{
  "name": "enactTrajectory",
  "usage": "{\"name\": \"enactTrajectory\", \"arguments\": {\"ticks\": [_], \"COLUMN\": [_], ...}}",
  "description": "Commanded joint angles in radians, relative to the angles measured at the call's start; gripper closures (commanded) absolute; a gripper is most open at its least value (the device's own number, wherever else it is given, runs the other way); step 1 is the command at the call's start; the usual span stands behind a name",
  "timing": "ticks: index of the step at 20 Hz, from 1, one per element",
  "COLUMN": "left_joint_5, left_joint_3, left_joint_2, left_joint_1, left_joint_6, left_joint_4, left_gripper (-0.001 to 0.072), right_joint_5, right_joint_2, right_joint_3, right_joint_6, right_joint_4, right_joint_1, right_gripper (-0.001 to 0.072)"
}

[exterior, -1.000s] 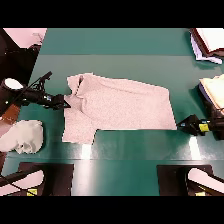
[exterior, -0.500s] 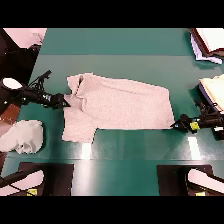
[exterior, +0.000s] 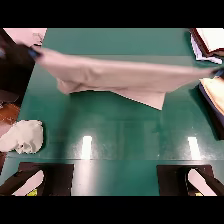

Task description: Fold the shirts.

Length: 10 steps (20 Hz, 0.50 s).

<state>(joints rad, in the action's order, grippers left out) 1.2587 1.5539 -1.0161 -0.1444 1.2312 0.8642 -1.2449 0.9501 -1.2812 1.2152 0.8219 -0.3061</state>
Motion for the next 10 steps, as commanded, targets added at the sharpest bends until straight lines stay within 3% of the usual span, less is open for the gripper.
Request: {"name": "enactTrajectory", "arguments": {"ticks": [1,5,10], "left_joint_5": [0.008,-0.01,-0.035], "left_joint_3": [0.367,0.672,0.69], "left_joint_2": [0.035,0.045,0.127], "left_joint_1": [0.0,0.0,0.0], "left_joint_6": [0.066,0.106,0.105], "left_joint_4": [0.002,-0.028,-0.116], "left_gripper": [0.0683,0.0683,0.0684], "right_joint_5": [0.015,0.014,-0.147], "right_joint_2": [-0.068,-0.106,-0.103], "right_joint_3": [-0.349,-0.589,-0.774], "right_joint_6": [0.027,0.048,0.162], "right_joint_4": [-0.008,0.017,0.342], "right_joint_1": [0.0,0.0,0.0], "right_gripper": [0.0699,0.07,0.07]}}
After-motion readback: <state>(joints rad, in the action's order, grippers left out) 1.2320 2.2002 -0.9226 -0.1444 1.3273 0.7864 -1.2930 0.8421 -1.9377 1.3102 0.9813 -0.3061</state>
